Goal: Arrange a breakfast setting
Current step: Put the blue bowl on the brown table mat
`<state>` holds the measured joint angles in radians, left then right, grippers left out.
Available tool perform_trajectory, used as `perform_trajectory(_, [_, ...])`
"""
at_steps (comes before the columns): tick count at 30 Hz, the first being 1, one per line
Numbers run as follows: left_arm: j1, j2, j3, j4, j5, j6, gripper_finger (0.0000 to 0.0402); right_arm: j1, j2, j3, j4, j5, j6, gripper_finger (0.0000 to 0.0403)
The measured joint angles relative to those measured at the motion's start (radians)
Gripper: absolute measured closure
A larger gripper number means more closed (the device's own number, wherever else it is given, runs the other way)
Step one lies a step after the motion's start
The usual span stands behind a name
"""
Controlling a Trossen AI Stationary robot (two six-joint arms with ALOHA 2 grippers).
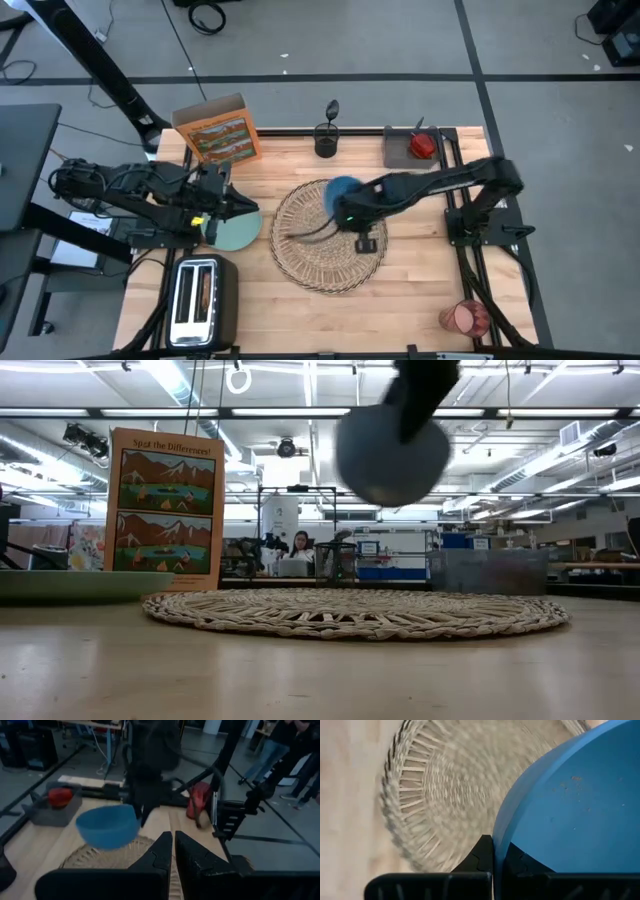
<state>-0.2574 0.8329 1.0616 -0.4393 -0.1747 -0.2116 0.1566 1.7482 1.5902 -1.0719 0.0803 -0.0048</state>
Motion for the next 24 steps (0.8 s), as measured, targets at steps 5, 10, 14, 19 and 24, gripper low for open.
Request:
perform_trajectory(5, [-0.031,-0.033,0.001,-0.027,0.001,-0.002,0.0372,0.0,0.155,0.026,0.03,0.005,-0.13,0.0396])
perform_trajectory(10, [-0.052,-0.056,0.001,-0.07,0.001,-0.006,0.0372,0.002,0.241,0.026,0.031,-0.001,-0.154,0.0396])
perform_trajectory(14, [-0.062,-0.057,0.001,-0.084,0.001,-0.008,0.0372,0.016,0.265,0.027,0.036,-0.001,-0.167,0.0396])
perform_trajectory(19, [-0.061,-0.054,0.001,-0.084,0.0,-0.008,0.0372,0.023,0.278,0.021,0.061,0.001,-0.182,0.0395])
perform_trajectory(24, [-0.061,-0.055,0.001,-0.081,0.0,-0.013,0.0372,0.023,0.309,0.019,0.066,0.013,-0.186,0.0395])
